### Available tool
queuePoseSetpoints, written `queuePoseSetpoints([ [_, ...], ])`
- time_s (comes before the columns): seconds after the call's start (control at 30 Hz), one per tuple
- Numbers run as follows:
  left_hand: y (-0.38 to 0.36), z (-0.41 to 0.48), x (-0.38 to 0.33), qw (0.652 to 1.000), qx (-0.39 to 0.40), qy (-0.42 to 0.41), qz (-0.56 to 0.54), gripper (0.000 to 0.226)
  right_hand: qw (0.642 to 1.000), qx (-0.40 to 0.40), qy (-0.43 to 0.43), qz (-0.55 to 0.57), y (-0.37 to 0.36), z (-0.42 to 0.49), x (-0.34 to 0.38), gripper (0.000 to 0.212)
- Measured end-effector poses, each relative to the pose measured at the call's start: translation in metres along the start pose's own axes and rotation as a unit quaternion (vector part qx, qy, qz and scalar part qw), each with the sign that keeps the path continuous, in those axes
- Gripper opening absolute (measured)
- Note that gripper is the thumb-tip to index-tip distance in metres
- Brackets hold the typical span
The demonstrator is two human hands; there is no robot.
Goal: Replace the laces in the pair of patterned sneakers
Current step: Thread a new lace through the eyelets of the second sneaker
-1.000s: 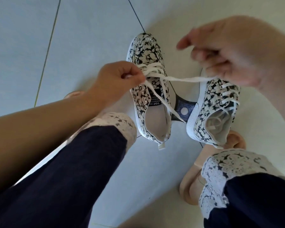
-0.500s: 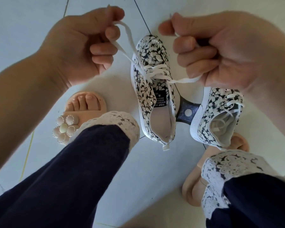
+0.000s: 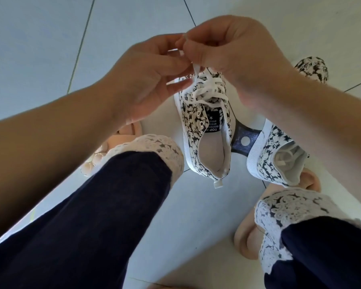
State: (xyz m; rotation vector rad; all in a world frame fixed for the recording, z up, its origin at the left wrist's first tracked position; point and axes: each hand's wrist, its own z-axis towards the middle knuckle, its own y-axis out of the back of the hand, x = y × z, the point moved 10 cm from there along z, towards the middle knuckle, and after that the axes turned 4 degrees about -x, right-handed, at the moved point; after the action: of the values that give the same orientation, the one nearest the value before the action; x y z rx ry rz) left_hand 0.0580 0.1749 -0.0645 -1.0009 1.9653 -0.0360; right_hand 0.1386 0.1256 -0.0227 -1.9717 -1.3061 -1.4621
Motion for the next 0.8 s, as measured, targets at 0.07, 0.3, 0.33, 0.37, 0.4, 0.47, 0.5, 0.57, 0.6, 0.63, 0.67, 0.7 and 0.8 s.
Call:
queuePoseSetpoints([
  [0.07,-0.001,0.000,-0.002,1.000,-0.005,-0.005,-0.005,0.042,0.999,-0.036,0.029,0.004,0.007,0.005,0.003,0.007],
  [0.3,0.020,-0.005,0.005,0.977,-0.063,-0.020,0.203,0.007,0.986,-0.003,0.036,-0.160,0.007,0.002,-0.017,0.014],
  [0.33,0.025,-0.006,0.008,0.965,-0.069,-0.020,0.252,0.005,0.977,0.019,0.023,-0.213,0.006,-0.002,-0.027,0.012],
  [0.37,0.029,-0.006,0.011,0.955,-0.073,-0.019,0.287,0.005,0.966,0.046,0.008,-0.256,0.003,-0.007,-0.038,0.008],
  [0.4,0.033,-0.006,0.014,0.948,-0.078,-0.019,0.309,0.005,0.953,0.074,-0.006,-0.295,0.000,-0.013,-0.049,0.005],
  [0.47,0.037,-0.006,0.018,0.938,-0.083,-0.021,0.336,0.007,0.914,0.100,0.003,-0.392,-0.004,-0.021,-0.061,0.005],
  [0.5,0.037,-0.006,0.020,0.934,-0.083,-0.023,0.347,0.008,0.895,0.094,0.015,-0.437,-0.004,-0.022,-0.062,0.009],
  [0.57,0.034,-0.004,0.022,0.925,-0.079,-0.033,0.371,0.009,0.884,0.081,0.018,-0.460,-0.003,-0.021,-0.061,0.011],
  [0.6,0.031,-0.003,0.022,0.914,-0.074,-0.047,0.395,0.009,0.895,0.088,0.005,-0.438,-0.004,-0.021,-0.064,0.011],
  [0.63,0.027,-0.002,0.021,0.897,-0.068,-0.065,0.431,0.009,0.912,0.097,-0.017,-0.398,-0.005,-0.021,-0.068,0.012],
  [0.67,0.023,-0.001,0.020,0.877,-0.059,-0.084,0.470,0.006,0.929,0.101,-0.040,-0.354,-0.006,-0.021,-0.073,0.016],
  [0.7,0.017,0.000,0.020,0.857,-0.048,-0.102,0.503,0.003,0.943,0.097,-0.060,-0.313,-0.005,-0.021,-0.077,0.020],
  [0.8,0.007,0.002,0.024,0.817,-0.038,-0.135,0.559,0.013,0.970,0.067,-0.111,-0.207,0.001,-0.023,-0.086,0.028],
])
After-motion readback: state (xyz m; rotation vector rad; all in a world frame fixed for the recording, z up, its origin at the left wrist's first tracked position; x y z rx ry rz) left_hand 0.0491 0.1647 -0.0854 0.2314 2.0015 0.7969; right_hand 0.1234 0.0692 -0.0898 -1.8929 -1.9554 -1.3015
